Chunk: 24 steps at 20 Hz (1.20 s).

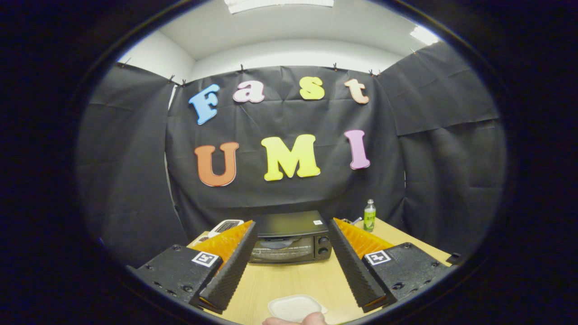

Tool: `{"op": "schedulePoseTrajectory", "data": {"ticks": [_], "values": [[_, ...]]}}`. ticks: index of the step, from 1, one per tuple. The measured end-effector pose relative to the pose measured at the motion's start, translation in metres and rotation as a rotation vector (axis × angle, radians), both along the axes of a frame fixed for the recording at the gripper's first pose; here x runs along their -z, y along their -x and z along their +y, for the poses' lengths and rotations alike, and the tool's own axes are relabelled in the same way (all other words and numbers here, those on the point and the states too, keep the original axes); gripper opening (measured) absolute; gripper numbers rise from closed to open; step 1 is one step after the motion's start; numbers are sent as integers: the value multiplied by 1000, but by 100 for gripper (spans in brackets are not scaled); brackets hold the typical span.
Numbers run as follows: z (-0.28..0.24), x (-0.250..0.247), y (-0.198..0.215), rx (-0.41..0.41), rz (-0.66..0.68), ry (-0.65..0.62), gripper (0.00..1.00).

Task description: Open the toaster oven, put the food inside, and close the toaster oven door.

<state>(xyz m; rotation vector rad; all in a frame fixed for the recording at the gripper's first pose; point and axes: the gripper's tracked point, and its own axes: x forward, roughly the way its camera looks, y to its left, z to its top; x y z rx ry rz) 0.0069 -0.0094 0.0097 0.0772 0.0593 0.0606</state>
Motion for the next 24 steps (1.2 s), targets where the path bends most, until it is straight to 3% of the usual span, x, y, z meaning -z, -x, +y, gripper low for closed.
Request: {"op": "schedulePoseTrajectory", "data": {"ticks": [8, 24], "values": [[23, -10, 46, -3, -72, 7, 100], [40, -2, 39, 32, -73, 28, 100]]}}
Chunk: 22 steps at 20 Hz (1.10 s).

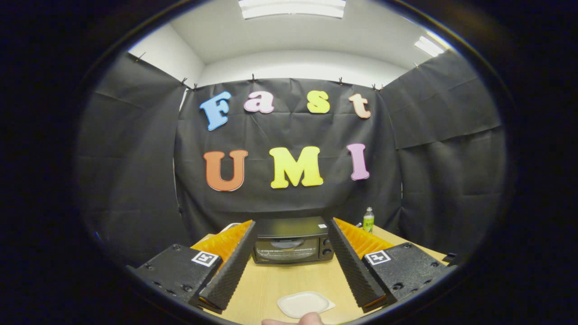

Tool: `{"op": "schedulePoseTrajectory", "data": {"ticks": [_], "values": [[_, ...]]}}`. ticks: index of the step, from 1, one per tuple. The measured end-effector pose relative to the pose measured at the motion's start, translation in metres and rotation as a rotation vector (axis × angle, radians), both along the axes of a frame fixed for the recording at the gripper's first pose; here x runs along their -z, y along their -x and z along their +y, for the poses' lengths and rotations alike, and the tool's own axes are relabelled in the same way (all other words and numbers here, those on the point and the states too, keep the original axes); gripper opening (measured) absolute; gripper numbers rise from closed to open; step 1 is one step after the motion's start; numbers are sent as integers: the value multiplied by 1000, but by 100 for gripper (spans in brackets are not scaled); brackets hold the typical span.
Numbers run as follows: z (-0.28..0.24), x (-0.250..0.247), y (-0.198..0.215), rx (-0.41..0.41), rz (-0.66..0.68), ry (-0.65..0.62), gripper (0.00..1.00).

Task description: Open the toaster oven, put the food inside, and close the toaster oven door.

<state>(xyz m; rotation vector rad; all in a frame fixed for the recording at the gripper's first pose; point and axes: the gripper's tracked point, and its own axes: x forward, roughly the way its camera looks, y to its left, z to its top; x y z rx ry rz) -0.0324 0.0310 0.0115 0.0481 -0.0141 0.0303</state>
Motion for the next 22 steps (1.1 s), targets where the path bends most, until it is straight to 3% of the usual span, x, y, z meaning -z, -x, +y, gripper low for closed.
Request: {"op": "schedulePoseTrajectory", "data": {"ticks": [22], "values": [[1, -3, -5, 36, -27, 31, 100]]}}
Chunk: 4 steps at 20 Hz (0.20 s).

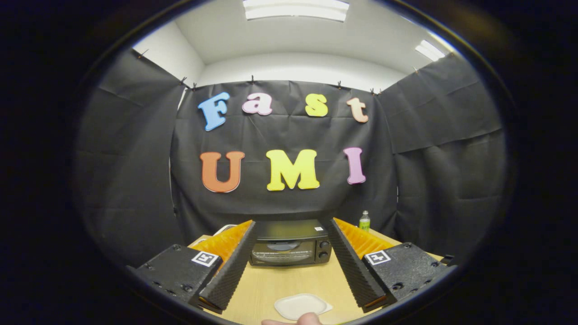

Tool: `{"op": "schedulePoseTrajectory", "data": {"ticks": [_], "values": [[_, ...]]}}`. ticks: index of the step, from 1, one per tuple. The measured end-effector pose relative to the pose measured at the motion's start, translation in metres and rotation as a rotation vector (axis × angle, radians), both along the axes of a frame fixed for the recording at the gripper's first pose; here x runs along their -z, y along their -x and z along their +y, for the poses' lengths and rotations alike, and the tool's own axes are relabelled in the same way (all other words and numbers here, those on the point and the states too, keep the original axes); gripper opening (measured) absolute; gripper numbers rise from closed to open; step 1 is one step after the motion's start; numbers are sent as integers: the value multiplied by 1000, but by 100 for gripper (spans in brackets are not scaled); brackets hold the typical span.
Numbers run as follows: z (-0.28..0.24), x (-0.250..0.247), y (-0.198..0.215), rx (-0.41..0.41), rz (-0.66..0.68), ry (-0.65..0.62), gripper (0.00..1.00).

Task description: Open the toaster oven, put the food inside, and close the toaster oven door.

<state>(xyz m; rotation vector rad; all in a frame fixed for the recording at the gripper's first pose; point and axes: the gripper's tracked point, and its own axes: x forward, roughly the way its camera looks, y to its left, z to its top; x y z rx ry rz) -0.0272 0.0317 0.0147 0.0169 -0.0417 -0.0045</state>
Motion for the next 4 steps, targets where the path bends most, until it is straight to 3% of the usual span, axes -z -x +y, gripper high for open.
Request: {"op": "schedulePoseTrajectory", "data": {"ticks": [4], "values": [[1, 4, 0, 3, 5, 3, 100]]}}
